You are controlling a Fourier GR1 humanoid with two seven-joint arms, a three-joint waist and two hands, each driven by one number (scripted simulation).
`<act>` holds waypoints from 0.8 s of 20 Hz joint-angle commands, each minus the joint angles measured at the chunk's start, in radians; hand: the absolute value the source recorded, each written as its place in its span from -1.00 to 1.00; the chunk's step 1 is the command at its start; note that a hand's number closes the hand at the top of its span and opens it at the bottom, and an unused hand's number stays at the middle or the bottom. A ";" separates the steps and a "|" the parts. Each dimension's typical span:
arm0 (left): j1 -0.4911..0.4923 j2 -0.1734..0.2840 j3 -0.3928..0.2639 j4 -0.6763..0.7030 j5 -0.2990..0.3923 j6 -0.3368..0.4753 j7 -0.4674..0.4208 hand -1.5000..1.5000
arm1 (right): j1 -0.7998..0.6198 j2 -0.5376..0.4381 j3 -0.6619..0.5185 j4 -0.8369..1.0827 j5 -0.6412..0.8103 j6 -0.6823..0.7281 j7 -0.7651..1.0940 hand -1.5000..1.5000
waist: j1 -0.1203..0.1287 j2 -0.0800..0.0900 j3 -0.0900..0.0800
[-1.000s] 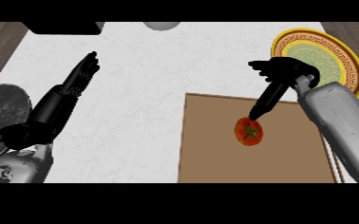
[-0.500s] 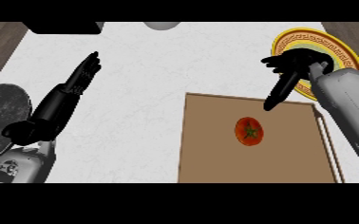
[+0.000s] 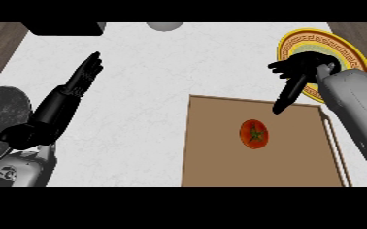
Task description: Pick the tomato from the tray and place it in the plate
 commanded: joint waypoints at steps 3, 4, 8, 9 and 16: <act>-0.003 -0.021 -0.001 -0.036 -0.019 0.000 0.026 0.00 | -0.038 0.025 0.019 0.072 -0.009 0.117 0.107 -1.00 | 0.006 0.001 0.000; 0.009 -0.016 0.027 0.028 -0.008 -0.021 -0.019 0.00 | 0.011 0.035 0.029 0.011 -0.014 0.103 0.105 -1.00 | -0.005 -0.001 0.000; 0.048 -0.011 0.039 0.028 -0.015 -0.044 -0.060 0.00 | 0.068 0.052 0.060 -0.038 -0.017 0.093 0.121 -1.00 | -0.006 -0.001 0.000; 0.072 -0.017 0.033 -0.003 -0.026 -0.036 -0.052 0.00 | 0.098 0.048 0.064 -0.101 -0.023 0.077 0.140 -1.00 | -0.009 -0.004 0.000; 0.032 -0.039 0.046 -0.023 -0.032 -0.043 0.011 0.00 | 0.182 0.112 0.101 -0.090 0.014 0.048 0.103 -1.00 | -0.008 -0.003 0.000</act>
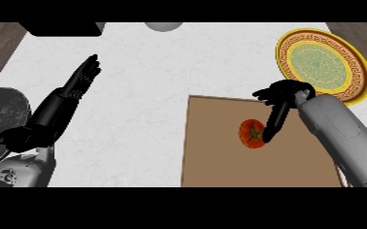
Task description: Pick the tomato from the tray and place it in the plate
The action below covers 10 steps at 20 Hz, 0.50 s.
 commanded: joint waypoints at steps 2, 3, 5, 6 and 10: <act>0.076 0.032 0.030 -0.116 0.024 -0.044 0.042 0.00 | -0.001 0.047 -0.009 -0.017 -0.028 0.028 0.147 -1.00 | 0.010 -0.001 0.000; -0.023 0.018 0.044 0.001 0.013 -0.048 0.021 0.00 | 0.010 0.050 0.001 0.003 -0.019 0.063 0.107 -1.00 | 0.001 0.002 0.000; -0.019 -0.028 0.015 -0.010 -0.024 0.000 0.035 0.00 | 0.033 0.069 0.023 -0.027 -0.015 0.030 0.133 -1.00 | -0.001 0.001 0.000; -0.025 -0.018 0.031 0.047 -0.021 -0.023 -0.021 0.00 | 0.062 0.043 0.038 -0.060 -0.026 0.056 0.139 -1.00 | -0.008 0.001 0.000; 0.024 -0.024 0.016 -0.011 -0.038 -0.021 -0.003 0.00 | 0.092 0.062 0.071 -0.054 0.004 0.047 0.108 -1.00 | -0.001 0.000 0.000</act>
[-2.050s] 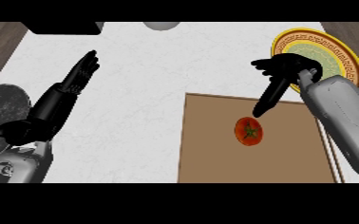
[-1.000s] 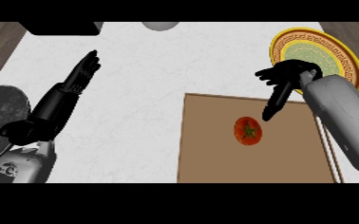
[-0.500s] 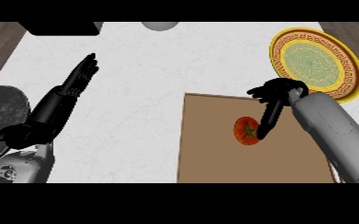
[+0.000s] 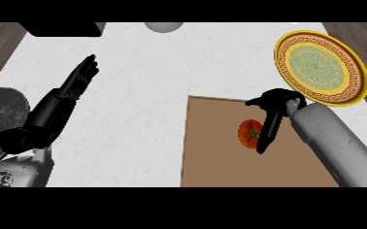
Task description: Pick the tomato from the tray and place it in the plate
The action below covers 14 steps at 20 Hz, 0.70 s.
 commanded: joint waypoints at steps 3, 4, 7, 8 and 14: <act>-0.026 -0.006 0.021 0.054 -0.008 -0.021 -0.029 0.00 | 0.034 0.044 0.039 0.025 0.042 0.019 0.068 -1.00 | 0.001 0.014 0.010; -0.063 -0.031 0.004 0.037 -0.017 0.004 0.029 0.00 | 0.070 0.029 0.048 -0.028 0.043 0.019 0.072 -1.00 | -0.007 0.012 0.011; 0.012 -0.030 0.001 0.034 -0.028 -0.013 -0.047 0.00 | 0.071 0.058 0.067 -0.004 0.042 0.064 0.029 1.00 | 0.005 0.014 0.011; -0.035 -0.003 0.040 -0.008 0.027 -0.039 0.045 0.00 | 0.078 0.042 0.064 -0.071 0.058 0.065 0.006 1.00 | 0.001 0.011 0.011; -0.012 -0.028 0.017 -0.012 -0.002 -0.031 0.040 0.00 | 0.164 -0.001 0.153 -0.193 0.325 -0.009 -0.243 1.00 | -0.006 0.007 0.012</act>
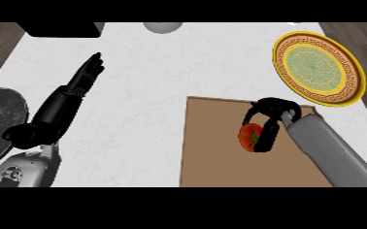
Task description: Pick the tomato from the tray and place it in the plate
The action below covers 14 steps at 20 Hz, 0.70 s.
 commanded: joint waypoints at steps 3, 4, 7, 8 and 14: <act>0.023 0.010 0.020 0.011 0.003 0.000 -0.004 0.00 | 0.065 -0.048 0.236 -0.290 0.350 -0.087 -0.250 1.00 | -0.026 -0.007 0.023; 0.015 0.001 0.011 0.012 0.006 -0.002 -0.002 0.00 | 0.030 -0.050 0.276 -0.326 0.427 -0.125 -0.265 1.00 | -0.020 -0.010 0.024; 0.047 0.011 0.023 0.008 0.009 -0.004 -0.002 0.00 | 0.070 -0.109 0.362 -0.458 0.599 -0.256 -0.347 1.00 | -0.039 -0.017 0.025; 0.032 0.004 0.025 -0.003 0.002 0.014 0.013 0.00 | 0.119 -0.144 0.396 -0.473 0.663 -0.315 -0.378 1.00 | -0.049 -0.010 0.026; 0.063 0.015 0.050 -0.028 0.011 0.013 0.000 0.00 | 0.312 -0.319 0.393 -0.686 0.903 -0.677 -0.433 1.00 | -0.062 -0.003 0.022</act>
